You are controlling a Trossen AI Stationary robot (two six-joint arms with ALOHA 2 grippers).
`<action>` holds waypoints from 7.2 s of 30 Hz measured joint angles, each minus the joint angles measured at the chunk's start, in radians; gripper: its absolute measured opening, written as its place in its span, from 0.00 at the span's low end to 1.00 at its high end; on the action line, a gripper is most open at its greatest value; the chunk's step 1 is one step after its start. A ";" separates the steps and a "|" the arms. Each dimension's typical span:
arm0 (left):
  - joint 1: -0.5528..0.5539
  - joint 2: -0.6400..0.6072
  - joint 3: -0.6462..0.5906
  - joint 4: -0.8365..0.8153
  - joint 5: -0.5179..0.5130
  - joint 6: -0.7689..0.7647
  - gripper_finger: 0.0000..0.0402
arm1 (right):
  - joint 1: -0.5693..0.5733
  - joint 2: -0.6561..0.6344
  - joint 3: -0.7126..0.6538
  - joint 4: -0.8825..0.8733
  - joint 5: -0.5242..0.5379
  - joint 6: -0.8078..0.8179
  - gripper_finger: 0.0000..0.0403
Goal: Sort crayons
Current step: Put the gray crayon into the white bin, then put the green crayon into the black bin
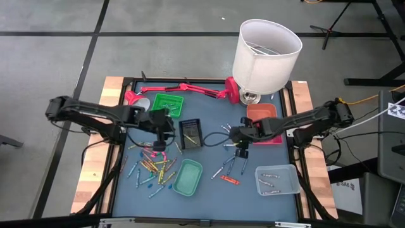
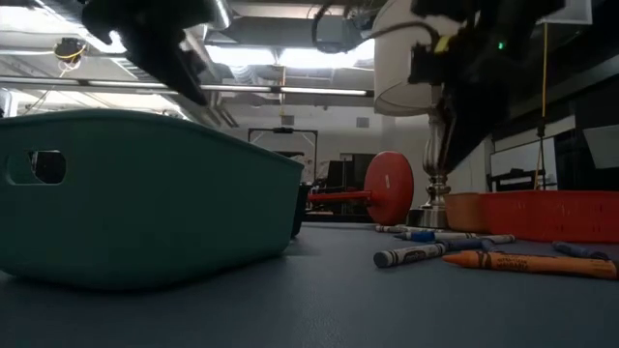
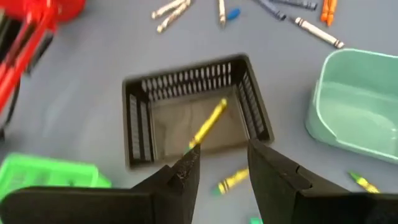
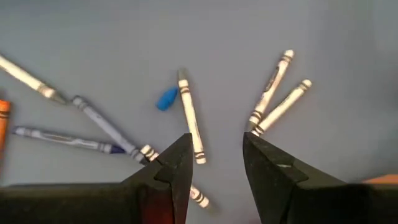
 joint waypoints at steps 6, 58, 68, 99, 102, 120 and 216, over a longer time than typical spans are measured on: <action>0.000 -0.060 0.000 -0.101 0.001 -0.061 0.29 | -0.041 0.000 -0.108 0.208 -0.077 -0.060 0.35; 0.000 -0.060 0.000 -0.108 0.001 -0.067 0.29 | -0.037 0.083 -0.346 0.480 -0.105 -0.080 0.22; 0.011 -0.061 0.000 -0.273 -0.056 -0.170 0.29 | -0.037 0.085 -0.347 0.478 -0.107 -0.080 0.09; 0.007 -0.057 -0.294 0.039 -0.047 -0.292 0.29 | 0.016 0.057 0.097 0.011 -0.272 -0.134 0.05; 0.007 -0.057 -0.302 0.125 -0.046 -0.259 0.29 | 0.077 0.056 0.153 -0.043 -0.273 -0.133 0.05; 0.007 -0.057 -0.304 0.324 0.007 -0.187 0.29 | 0.564 0.054 0.218 -0.418 0.027 0.650 0.05; 0.097 0.325 -0.305 0.407 0.290 0.223 0.01 | 0.875 0.055 0.181 -0.417 -0.032 1.069 0.35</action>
